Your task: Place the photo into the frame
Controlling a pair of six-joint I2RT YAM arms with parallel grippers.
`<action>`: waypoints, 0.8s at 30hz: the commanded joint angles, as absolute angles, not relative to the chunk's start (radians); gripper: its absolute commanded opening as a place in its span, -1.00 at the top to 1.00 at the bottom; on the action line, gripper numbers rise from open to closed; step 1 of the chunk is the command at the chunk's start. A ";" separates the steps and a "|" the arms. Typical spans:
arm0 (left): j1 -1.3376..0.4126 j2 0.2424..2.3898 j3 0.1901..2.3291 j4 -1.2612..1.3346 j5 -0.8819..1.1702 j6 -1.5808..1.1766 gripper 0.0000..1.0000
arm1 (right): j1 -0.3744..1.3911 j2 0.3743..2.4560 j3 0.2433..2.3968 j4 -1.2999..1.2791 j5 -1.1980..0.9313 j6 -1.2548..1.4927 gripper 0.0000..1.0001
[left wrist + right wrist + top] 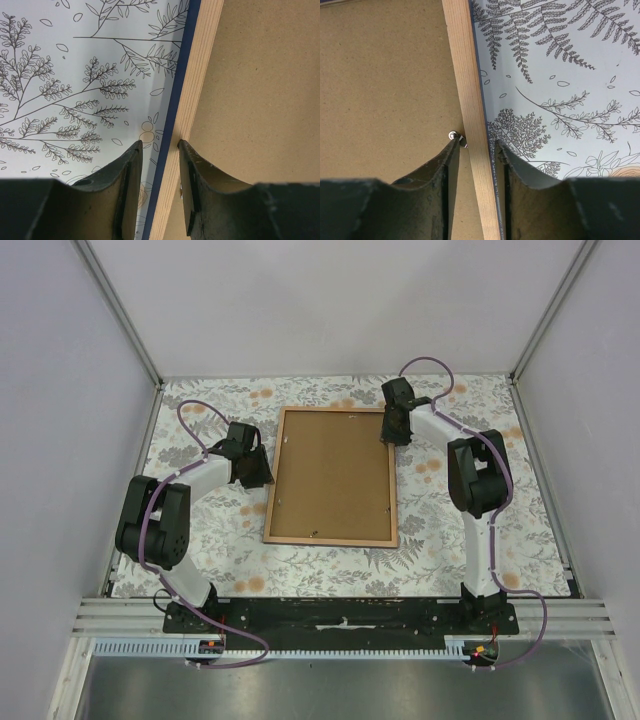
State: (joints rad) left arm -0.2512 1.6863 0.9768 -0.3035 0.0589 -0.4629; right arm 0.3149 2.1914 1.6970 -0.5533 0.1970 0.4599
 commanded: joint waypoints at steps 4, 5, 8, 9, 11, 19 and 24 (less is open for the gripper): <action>-0.265 1.687 0.957 -0.330 0.066 -0.446 0.17 | 0.324 2.157 1.643 -0.598 0.170 0.440 0.10; -0.265 1.687 0.957 -0.327 0.066 -0.445 0.17 | 0.324 2.158 1.638 -0.597 0.170 0.442 0.08; -0.265 1.690 0.956 -0.325 0.066 -0.446 0.17 | 0.322 2.149 1.621 -0.583 0.170 0.443 0.07; -0.265 1.690 0.959 -0.327 0.067 -0.446 0.17 | 0.322 2.149 1.620 -0.581 0.170 0.442 0.08; -0.265 1.689 0.957 -0.325 0.067 -0.446 0.17 | 0.322 2.152 1.624 -0.581 0.169 0.443 0.11; -0.265 1.689 0.959 -0.328 0.064 -0.445 0.17 | 0.322 2.186 1.680 -0.623 0.181 0.456 0.42; -0.265 1.690 0.959 -0.328 0.066 -0.445 0.17 | 0.324 2.204 1.712 -0.644 0.189 0.459 0.48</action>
